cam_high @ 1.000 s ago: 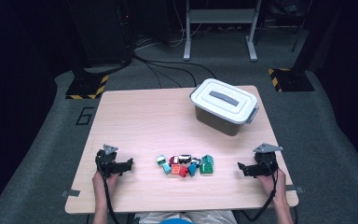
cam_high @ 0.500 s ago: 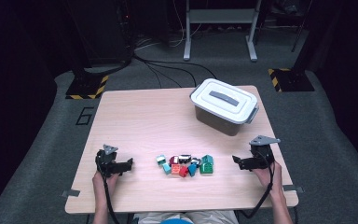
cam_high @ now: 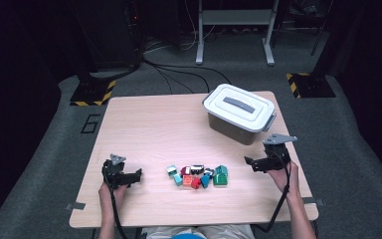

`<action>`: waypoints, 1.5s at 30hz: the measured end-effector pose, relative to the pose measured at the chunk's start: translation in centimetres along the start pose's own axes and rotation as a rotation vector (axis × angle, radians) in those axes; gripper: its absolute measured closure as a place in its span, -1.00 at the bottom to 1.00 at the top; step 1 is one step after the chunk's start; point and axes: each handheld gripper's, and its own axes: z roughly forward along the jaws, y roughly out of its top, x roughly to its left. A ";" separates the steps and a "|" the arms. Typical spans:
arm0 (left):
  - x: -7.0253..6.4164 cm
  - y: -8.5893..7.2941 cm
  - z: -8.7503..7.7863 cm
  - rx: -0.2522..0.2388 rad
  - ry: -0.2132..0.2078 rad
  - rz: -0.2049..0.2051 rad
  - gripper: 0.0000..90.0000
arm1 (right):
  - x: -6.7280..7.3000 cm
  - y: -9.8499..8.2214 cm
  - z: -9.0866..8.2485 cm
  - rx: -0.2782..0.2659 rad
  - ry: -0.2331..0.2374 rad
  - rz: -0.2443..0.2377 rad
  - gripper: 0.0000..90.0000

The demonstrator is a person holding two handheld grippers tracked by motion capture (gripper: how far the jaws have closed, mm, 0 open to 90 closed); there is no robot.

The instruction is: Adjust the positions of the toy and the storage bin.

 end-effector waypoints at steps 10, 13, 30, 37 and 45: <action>0.0 0.0 0.0 -0.001 -0.001 0.000 -0.91 | 0.5 2.1 0.1 -0.022 -0.005 -0.040 -0.94; 0.0 0.0 0.0 0.000 0.000 0.000 -0.91 | 0.4 3.0 0.1 -0.030 -0.007 -0.049 -0.92; 0.0 0.0 0.0 0.000 0.000 0.001 -0.91 | -0.3 7.2 1.5 -0.032 -0.020 -0.122 -0.76; 0.0 0.0 0.0 0.000 -0.001 0.001 -0.91 | -0.4 8.7 3.2 -0.018 -0.031 -0.126 -0.43; 0.0 0.0 0.0 0.001 -0.002 0.004 -0.91 | -0.5 10.1 4.9 0.010 -0.040 -0.144 -0.11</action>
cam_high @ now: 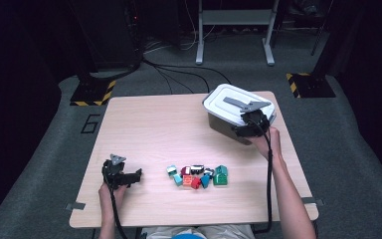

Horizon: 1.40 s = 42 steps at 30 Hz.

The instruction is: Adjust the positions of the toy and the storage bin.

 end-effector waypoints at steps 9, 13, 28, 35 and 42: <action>0.0 0.0 0.0 0.000 -0.001 -0.001 -0.91 | 0.3 0.9 1.9 0.038 -0.016 -0.030 0.02; 0.0 0.0 0.0 0.000 -0.001 0.000 -0.91 | 0.3 1.0 2.5 0.051 -0.058 -0.036 0.05; 0.0 0.0 0.0 -0.001 -0.001 0.000 -0.91 | 0.7 0.9 2.7 -0.004 -0.044 -0.062 0.56; 0.0 0.0 0.0 -0.001 -0.001 0.000 -0.91 | 0.6 1.0 2.5 -0.022 -0.009 -0.032 0.60; 0.0 0.0 0.0 -0.001 -0.001 0.001 -0.91 | 0.9 1.1 2.3 -0.016 0.013 -0.018 0.61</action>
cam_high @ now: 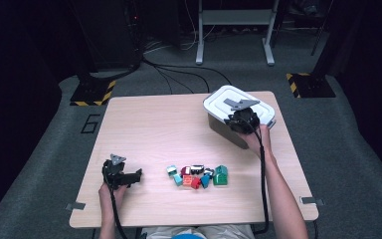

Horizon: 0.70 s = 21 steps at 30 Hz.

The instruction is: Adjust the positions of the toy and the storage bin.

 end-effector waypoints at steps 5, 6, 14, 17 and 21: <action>0.0 0.0 0.0 0.001 0.000 0.003 -0.91 | 0.0 -0.1 -0.3 0.004 0.019 0.016 0.61; 0.0 0.0 0.0 -0.001 0.000 0.001 -0.91 | 0.0 -0.2 -0.4 0.002 0.024 0.019 0.61; 0.0 0.0 0.0 -0.001 0.000 0.001 -0.91 | 0.5 -0.4 -1.2 0.025 0.047 0.023 0.54; 0.0 0.0 0.0 -0.001 0.000 0.001 -0.91 | 0.0 -0.1 -1.5 0.002 0.054 0.026 0.06; 0.0 0.0 0.0 0.000 -0.001 0.000 -0.91 | -1.4 0.4 -2.3 -0.016 0.034 0.058 -0.44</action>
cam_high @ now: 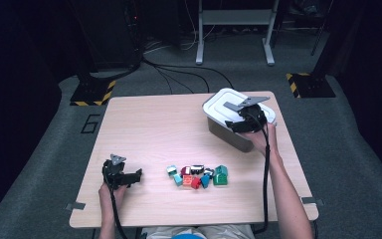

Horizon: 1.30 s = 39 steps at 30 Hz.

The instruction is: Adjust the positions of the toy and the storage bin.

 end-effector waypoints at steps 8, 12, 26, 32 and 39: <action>0.0 0.0 0.0 0.000 0.000 -0.001 -0.91 | -2.7 0.1 0.2 0.036 -0.075 0.033 -0.21; 0.0 0.0 0.0 0.000 0.000 0.000 -0.91 | -3.9 -0.2 0.6 0.055 -0.092 0.050 0.00; 0.0 0.0 0.0 0.000 -0.001 0.000 -0.91 | -5.9 -1.2 1.1 0.055 -0.019 0.116 0.41; 0.0 0.0 0.0 0.000 0.000 0.000 -0.91 | -5.6 -1.1 1.2 0.051 0.019 0.105 0.47; 0.0 0.0 0.0 0.000 0.000 0.000 -0.91 | -4.9 -0.7 1.7 0.052 0.027 0.088 0.48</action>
